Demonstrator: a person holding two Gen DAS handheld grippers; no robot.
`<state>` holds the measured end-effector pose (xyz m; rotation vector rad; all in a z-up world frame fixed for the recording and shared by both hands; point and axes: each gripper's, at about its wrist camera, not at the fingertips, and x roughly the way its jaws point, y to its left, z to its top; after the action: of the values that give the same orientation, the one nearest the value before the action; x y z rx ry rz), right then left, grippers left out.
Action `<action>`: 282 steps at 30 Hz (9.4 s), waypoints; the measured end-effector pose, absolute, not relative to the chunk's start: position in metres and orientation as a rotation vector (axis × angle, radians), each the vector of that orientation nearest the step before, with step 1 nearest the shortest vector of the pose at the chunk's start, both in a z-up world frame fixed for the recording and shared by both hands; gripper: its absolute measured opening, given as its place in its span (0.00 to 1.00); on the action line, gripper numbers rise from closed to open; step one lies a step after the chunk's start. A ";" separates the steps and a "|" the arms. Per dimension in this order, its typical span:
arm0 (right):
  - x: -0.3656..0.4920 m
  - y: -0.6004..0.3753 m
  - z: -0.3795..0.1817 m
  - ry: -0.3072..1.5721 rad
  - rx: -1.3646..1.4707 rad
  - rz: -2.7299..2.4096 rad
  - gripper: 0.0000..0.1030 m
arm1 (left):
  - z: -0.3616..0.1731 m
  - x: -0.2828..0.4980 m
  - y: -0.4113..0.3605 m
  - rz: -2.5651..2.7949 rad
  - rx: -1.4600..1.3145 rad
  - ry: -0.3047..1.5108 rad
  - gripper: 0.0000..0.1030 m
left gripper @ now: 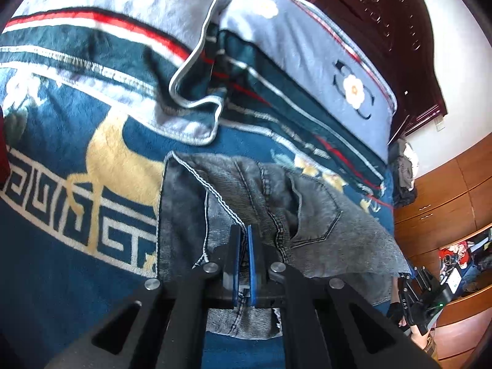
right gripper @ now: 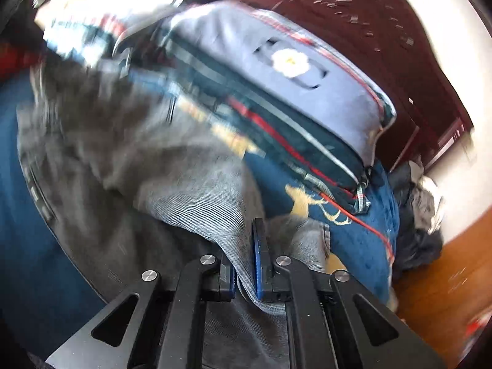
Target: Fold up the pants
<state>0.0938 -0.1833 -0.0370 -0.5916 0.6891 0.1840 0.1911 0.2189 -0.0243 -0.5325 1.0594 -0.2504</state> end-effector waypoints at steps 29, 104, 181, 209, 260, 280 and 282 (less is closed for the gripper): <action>0.036 -0.205 -0.053 0.739 -0.545 0.171 0.06 | -0.035 0.139 0.253 -0.219 -0.483 1.125 0.06; 0.078 -0.428 -0.100 0.890 0.848 0.276 0.56 | -0.093 0.324 -0.243 -0.668 -0.042 1.419 0.15; 0.029 -0.475 -0.056 0.723 0.790 -0.010 0.10 | -0.023 0.254 -0.405 -0.971 0.204 1.117 0.15; 0.024 -0.447 -0.044 0.774 0.413 -0.224 0.50 | -0.006 0.248 -0.153 -0.686 0.085 1.090 0.70; 0.159 -0.465 -0.096 0.914 0.230 -0.121 0.14 | -0.125 0.305 -0.075 -0.178 -0.085 1.180 0.12; 0.091 -0.444 -0.075 0.942 0.278 -0.041 0.28 | -0.076 0.217 -0.049 -0.267 -0.023 1.022 0.71; 0.083 -0.440 -0.079 0.952 0.276 -0.037 0.28 | -0.090 0.213 -0.046 -0.229 0.030 1.050 0.71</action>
<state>0.0830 -0.4399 -0.0794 0.2761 0.9522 -0.0372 0.2133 -0.0463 -0.0897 0.0297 1.0501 -0.2292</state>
